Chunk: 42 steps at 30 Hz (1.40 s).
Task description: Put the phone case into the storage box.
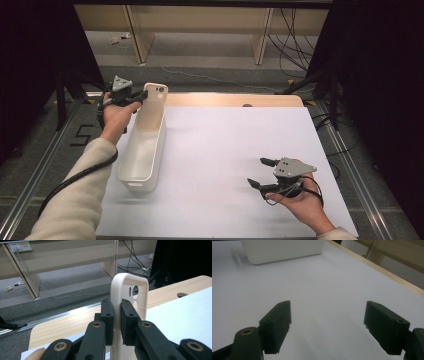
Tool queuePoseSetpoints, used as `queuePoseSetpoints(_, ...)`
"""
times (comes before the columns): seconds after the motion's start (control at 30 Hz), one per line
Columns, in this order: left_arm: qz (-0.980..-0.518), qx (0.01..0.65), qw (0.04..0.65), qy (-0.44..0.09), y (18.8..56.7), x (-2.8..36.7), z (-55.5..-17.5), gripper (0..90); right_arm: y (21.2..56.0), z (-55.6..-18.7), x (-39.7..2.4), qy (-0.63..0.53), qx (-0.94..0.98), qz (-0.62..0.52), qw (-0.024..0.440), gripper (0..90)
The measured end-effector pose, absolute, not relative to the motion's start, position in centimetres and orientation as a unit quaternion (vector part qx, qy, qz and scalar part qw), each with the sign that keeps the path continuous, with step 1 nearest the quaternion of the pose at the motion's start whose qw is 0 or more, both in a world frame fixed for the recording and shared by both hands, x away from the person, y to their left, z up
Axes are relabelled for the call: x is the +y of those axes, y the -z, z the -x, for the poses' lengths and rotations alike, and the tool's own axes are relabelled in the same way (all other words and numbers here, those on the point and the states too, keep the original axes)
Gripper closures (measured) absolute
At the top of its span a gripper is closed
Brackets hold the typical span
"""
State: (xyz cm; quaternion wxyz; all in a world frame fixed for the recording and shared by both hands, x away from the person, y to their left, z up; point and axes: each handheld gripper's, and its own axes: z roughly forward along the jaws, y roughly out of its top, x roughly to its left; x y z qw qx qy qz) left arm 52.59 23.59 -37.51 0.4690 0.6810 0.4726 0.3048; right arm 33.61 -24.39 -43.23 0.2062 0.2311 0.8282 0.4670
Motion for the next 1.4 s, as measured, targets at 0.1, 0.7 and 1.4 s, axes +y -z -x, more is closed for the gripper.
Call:
queuePoseSetpoints(0.1, -0.682, 0.473, 0.467, -0.305, 37.6, 23.6, -52.6, 81.8, 43.2, -33.6, -24.4, -0.467, 0.828, -0.231, 0.206, 23.2)
queuePoseSetpoints(0.7, -0.679, 0.481, 0.466, -0.300, 38.1, 23.9, -52.8, 81.4, 43.2, -33.6, -24.4, -0.467, 0.828, -0.231, 0.206, 23.2)
queuePoseSetpoints(1.4, -0.677, 0.488, 0.466, -0.294, 38.9, 24.1, -52.9, 81.0, 43.3, -33.6, -24.4, -0.467, 0.829, -0.231, 0.205, 23.2)
